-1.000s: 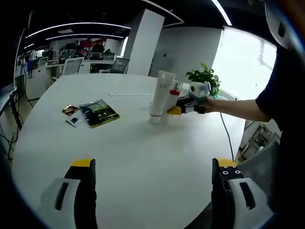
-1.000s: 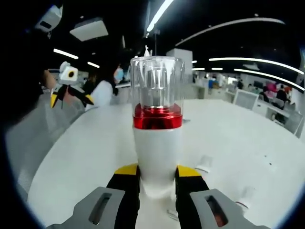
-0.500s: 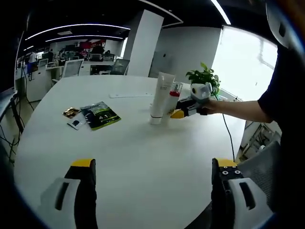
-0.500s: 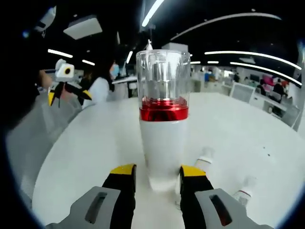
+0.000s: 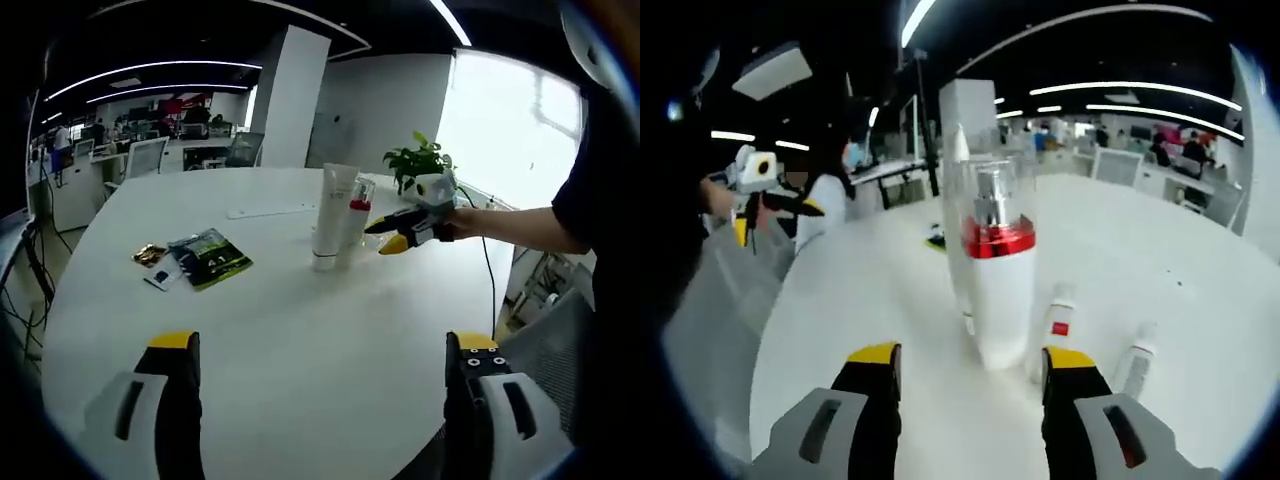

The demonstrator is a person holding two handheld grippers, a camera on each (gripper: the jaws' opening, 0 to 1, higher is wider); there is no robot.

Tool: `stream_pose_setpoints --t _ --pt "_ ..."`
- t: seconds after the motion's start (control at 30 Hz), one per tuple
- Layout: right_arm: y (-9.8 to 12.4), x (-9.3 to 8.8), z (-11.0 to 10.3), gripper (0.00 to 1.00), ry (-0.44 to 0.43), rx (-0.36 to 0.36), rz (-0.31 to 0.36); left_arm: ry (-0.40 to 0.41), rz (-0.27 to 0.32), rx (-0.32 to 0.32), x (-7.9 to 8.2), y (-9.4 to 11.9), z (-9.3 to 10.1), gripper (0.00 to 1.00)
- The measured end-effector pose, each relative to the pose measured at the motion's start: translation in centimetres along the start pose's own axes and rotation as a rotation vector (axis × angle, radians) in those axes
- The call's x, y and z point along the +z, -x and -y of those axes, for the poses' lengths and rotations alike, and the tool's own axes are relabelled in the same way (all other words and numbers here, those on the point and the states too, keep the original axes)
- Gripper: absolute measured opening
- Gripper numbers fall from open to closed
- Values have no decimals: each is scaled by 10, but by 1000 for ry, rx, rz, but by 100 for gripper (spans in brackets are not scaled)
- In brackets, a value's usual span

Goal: Arrange the skincare products in the storage area until every visible bottle or jar stands upright without overlapping.

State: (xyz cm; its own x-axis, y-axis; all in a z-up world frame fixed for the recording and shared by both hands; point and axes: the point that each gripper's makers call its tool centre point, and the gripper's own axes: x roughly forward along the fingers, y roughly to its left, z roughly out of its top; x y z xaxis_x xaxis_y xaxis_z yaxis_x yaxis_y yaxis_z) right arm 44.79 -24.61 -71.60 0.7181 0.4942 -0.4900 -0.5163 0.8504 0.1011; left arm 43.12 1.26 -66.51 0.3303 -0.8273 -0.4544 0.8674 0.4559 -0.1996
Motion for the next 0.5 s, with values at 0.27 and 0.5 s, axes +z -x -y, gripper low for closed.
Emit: stream_pose_setpoints --t 0.27,0.5 --pt "9 3 -11 60 -55 -39 -29 -10 14 26 6 11 -9 95" --pt "24 -8 -20 61 -177 -114 -103 3 17 51 3 23 -15 95"
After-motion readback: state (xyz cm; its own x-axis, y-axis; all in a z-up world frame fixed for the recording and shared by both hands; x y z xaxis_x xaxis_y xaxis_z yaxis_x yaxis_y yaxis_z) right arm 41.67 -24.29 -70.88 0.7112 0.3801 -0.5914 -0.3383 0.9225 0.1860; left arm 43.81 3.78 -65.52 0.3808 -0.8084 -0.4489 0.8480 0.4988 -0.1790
